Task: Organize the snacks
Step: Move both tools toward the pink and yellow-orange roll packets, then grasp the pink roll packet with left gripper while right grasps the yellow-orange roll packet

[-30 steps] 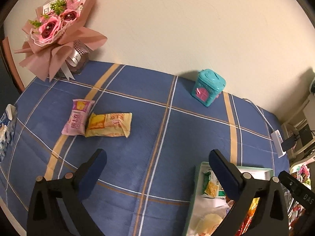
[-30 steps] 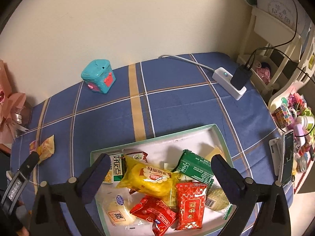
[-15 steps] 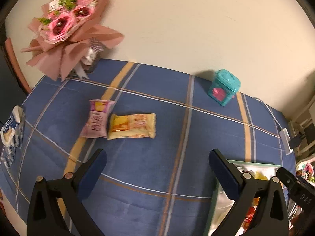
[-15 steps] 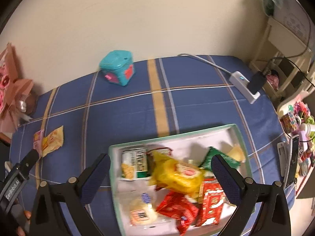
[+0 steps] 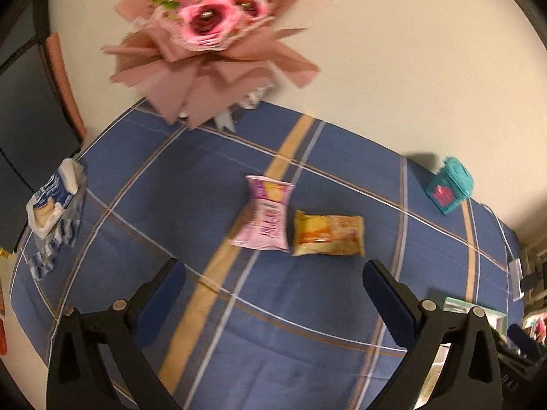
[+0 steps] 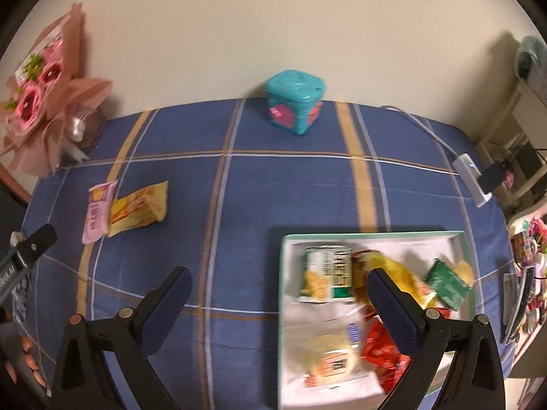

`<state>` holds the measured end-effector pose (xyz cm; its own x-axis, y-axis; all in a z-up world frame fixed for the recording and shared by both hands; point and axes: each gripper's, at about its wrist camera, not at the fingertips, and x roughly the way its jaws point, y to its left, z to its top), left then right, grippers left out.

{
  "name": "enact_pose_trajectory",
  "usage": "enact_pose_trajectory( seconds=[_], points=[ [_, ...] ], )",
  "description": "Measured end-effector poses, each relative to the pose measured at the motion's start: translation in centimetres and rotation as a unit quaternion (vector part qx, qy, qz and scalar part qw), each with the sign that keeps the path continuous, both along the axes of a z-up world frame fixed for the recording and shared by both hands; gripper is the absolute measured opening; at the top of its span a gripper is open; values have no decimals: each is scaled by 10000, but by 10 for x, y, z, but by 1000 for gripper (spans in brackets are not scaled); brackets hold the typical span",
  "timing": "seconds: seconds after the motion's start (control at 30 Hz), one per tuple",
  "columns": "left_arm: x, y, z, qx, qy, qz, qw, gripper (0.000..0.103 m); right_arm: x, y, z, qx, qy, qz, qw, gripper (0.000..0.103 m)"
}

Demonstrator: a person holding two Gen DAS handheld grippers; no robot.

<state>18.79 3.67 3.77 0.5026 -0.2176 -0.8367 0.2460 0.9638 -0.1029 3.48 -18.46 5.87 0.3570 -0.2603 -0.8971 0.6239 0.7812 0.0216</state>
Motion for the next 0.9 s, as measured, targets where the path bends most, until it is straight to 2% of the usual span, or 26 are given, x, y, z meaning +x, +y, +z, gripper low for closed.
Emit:
enact_pose_trajectory(
  seconds=[0.27, 0.47, 0.57, 0.63, 0.9],
  points=[
    [22, 39, -11, -105, 99, 306, 9994, 103, 26, 29, -15, 67, 53, 309, 9995, 103],
    [36, 41, -31, -1, 244, 345, 9991, 103, 41, 36, -26, 106, -16, 366, 9993, 103],
    [49, 31, -40, 62, 358, 164, 9992, 103, 54, 37, -29, 118, -116, 422, 9990, 103],
    [59, 26, -41, -60, 406, 19, 9992, 103, 67, 39, -33, 105, -174, 498, 9986, 103],
    [95, 16, -47, -79, 689, -178, 9974, 103, 121, 57, -50, 272, -241, 860, 9956, 103]
  ],
)
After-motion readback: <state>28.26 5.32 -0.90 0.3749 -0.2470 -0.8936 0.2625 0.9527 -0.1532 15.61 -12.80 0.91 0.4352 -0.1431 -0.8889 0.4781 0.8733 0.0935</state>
